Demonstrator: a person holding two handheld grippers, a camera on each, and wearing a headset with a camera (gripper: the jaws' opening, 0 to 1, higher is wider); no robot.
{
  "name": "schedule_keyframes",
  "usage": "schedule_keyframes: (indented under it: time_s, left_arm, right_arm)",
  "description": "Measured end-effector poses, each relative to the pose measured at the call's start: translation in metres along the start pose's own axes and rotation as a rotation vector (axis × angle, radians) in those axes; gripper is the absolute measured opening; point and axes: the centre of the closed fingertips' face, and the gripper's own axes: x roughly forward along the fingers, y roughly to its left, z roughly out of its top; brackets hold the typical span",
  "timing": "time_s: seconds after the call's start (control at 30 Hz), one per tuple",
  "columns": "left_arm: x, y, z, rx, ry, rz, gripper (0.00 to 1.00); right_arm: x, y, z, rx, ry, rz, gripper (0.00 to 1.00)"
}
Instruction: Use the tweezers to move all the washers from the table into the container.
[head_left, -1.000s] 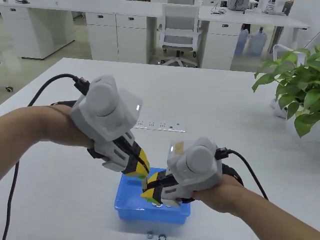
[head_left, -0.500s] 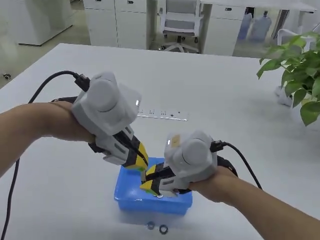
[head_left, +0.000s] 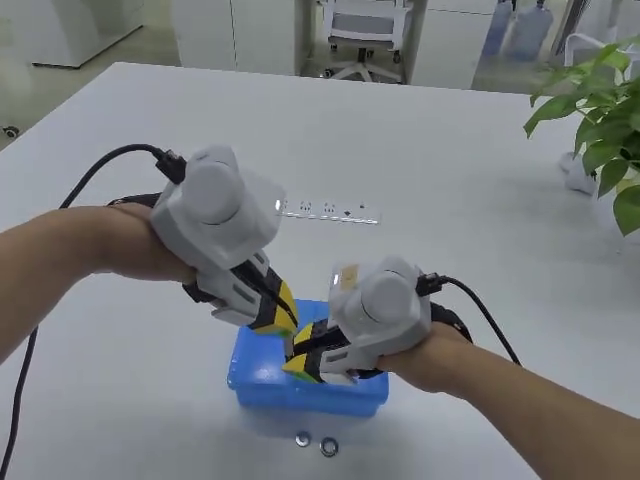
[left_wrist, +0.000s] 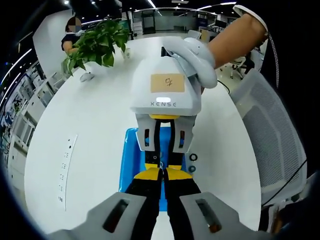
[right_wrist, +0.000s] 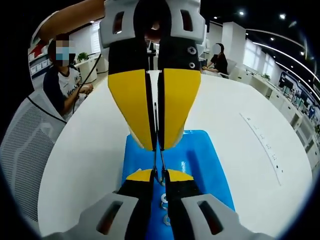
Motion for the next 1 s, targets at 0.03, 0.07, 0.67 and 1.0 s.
schedule_keyframes:
  time_s: [0.03,0.07,0.67,1.0]
  left_arm:
    - [0.001,0.0,0.0,0.0,0.0,0.0,0.05]
    - [0.001,0.0,0.0,-0.001,-0.001,0.0,0.05]
    - [0.004,-0.005,-0.002,-0.006,0.0,-0.006,0.05]
    - [-0.004,-0.008,0.008,0.008,-0.009,0.008,0.05]
  right_arm:
    - [0.0,0.0,-0.001,0.0,0.002,0.0,0.11]
    - [0.0,0.0,-0.001,0.0,0.004,0.001,0.11]
    - [0.003,0.002,-0.005,-0.009,0.02,0.009,0.11]
    - [-0.007,0.003,0.002,-0.026,0.013,-0.005,0.11]
